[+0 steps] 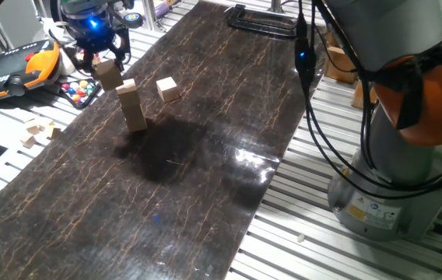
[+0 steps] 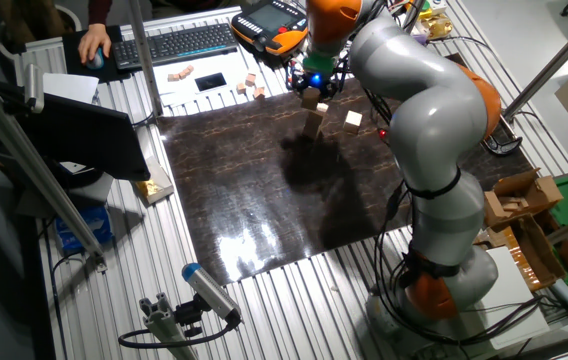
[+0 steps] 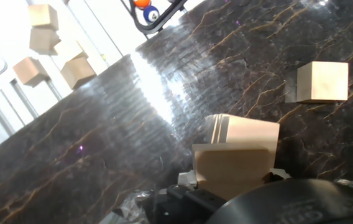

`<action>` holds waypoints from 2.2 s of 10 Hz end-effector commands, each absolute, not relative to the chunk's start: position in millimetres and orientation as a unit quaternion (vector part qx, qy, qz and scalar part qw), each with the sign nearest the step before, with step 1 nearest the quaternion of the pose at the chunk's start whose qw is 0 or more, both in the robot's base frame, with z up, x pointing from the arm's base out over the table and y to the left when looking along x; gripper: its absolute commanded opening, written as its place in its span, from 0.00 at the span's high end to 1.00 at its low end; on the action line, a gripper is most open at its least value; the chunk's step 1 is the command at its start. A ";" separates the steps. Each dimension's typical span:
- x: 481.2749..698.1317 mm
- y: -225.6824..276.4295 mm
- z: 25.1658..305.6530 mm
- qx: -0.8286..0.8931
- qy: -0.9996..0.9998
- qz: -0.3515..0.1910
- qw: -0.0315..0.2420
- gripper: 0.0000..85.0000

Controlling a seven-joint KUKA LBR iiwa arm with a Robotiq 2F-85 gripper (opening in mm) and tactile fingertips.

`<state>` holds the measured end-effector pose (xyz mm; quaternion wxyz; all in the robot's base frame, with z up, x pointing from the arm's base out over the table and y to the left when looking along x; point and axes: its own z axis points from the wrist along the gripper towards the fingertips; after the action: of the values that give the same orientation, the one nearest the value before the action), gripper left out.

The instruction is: Stack the blocks in a vertical line of five

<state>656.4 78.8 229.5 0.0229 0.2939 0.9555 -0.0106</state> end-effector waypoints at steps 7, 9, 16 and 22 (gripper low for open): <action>657.5 77.3 228.9 0.304 0.952 -0.028 0.020 0.99; 657.5 77.3 228.9 0.306 0.952 -0.018 0.009 0.99; 657.5 77.3 228.9 0.296 0.955 -0.002 0.013 0.99; 650.0 50.8 229.7 0.332 0.943 -0.003 0.035 0.99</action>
<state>649.6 50.0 229.1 0.0360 0.3259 0.9447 -0.0016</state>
